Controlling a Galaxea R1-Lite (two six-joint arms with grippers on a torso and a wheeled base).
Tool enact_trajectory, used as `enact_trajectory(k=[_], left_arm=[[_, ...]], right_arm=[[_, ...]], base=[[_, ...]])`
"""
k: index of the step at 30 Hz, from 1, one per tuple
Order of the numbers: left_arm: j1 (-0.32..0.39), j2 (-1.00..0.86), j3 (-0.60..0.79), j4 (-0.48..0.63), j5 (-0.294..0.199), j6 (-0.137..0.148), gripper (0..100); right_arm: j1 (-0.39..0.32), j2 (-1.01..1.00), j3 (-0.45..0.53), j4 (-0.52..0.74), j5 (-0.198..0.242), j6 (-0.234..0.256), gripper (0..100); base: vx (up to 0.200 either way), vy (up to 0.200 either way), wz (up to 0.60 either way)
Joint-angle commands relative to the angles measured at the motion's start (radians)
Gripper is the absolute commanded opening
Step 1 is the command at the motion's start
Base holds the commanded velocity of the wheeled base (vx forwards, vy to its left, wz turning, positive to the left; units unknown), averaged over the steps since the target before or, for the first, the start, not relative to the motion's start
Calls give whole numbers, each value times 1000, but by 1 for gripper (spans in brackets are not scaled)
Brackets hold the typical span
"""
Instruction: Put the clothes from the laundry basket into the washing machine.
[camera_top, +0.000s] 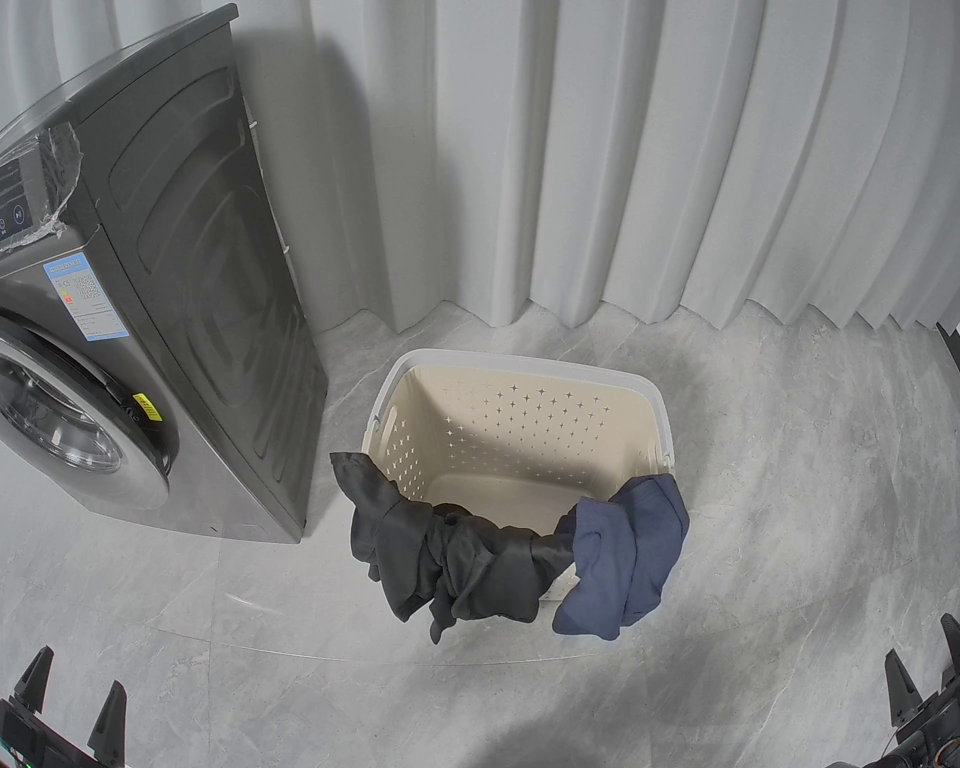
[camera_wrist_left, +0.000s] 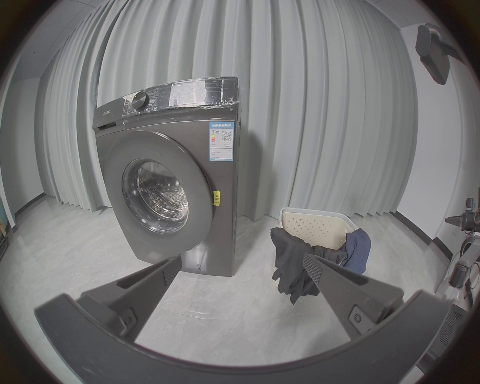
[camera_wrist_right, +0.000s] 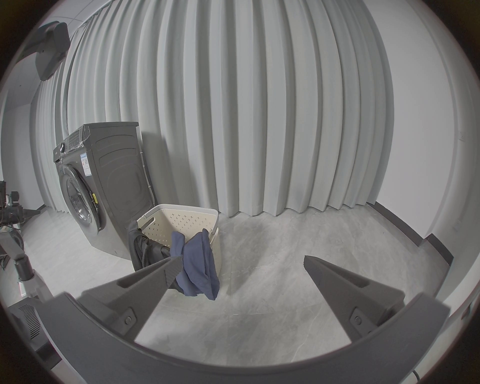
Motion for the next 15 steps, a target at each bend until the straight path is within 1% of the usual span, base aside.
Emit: enact_trajectory(k=[1, 3, 12, 15], left_arm=[[0, -12, 16, 0, 1, 0, 100], [0, -12, 16, 0, 1, 0, 100], [0, -12, 16, 0, 1, 0, 100], [0, -12, 16, 0, 1, 0, 100]], right_arm=[[-2, 0, 18, 0, 1, 0, 100], [-2, 0, 18, 0, 1, 0, 100], [0, 0, 18, 0, 1, 0, 100], [0, 0, 18, 0, 1, 0, 100]], base=[[0, 0, 0], [0, 0, 0], [200, 0, 0], [0, 0, 0]])
